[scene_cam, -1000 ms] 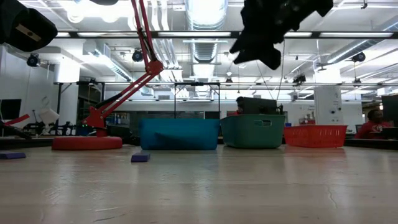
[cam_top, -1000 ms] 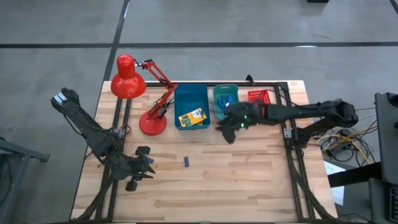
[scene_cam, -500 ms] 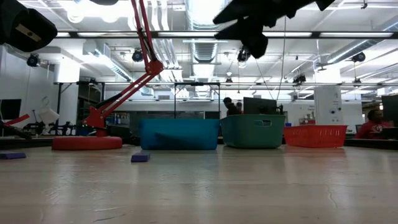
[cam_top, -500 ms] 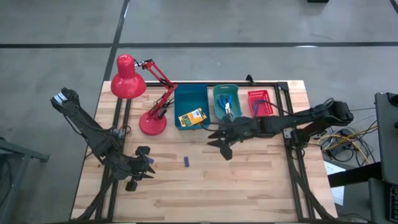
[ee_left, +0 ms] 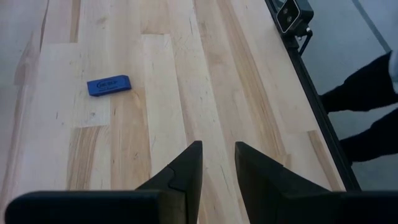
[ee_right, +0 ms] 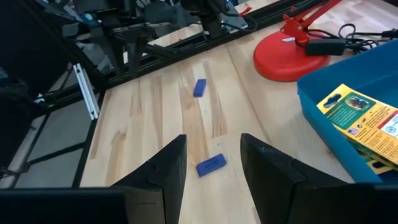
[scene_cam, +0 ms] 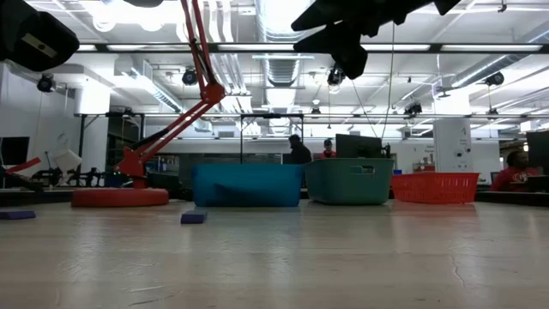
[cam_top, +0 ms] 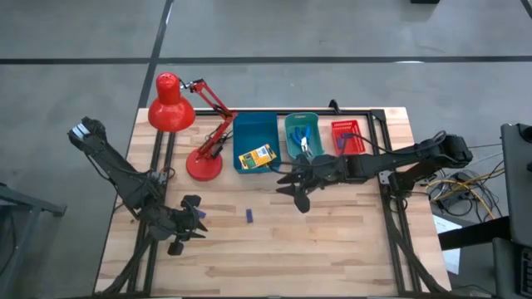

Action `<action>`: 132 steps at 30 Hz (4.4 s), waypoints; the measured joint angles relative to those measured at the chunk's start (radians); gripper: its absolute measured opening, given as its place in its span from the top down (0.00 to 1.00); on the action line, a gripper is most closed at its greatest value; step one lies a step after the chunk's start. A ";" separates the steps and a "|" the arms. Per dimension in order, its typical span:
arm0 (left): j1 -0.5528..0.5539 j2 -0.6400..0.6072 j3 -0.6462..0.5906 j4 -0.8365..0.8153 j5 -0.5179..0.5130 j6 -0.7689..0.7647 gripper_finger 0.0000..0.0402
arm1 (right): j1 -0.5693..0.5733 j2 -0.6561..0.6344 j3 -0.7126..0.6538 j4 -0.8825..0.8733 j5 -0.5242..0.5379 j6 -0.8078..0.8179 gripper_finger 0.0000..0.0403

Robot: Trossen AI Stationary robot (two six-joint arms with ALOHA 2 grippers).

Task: Pick & Place School Supplies
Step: Put the blue eraser into the red bin

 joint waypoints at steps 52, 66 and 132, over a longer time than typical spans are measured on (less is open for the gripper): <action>0.037 0.098 0.001 -0.392 -0.203 -1.974 0.75 | 0.000 0.000 0.000 -0.005 0.000 0.001 0.64; -0.042 0.159 -0.014 -0.447 -0.124 -1.480 0.75 | 0.000 0.000 0.000 -0.006 0.000 0.001 0.64; 0.032 0.149 -0.157 -0.202 -0.046 0.018 0.56 | 0.000 0.000 0.000 -0.005 0.000 0.001 0.64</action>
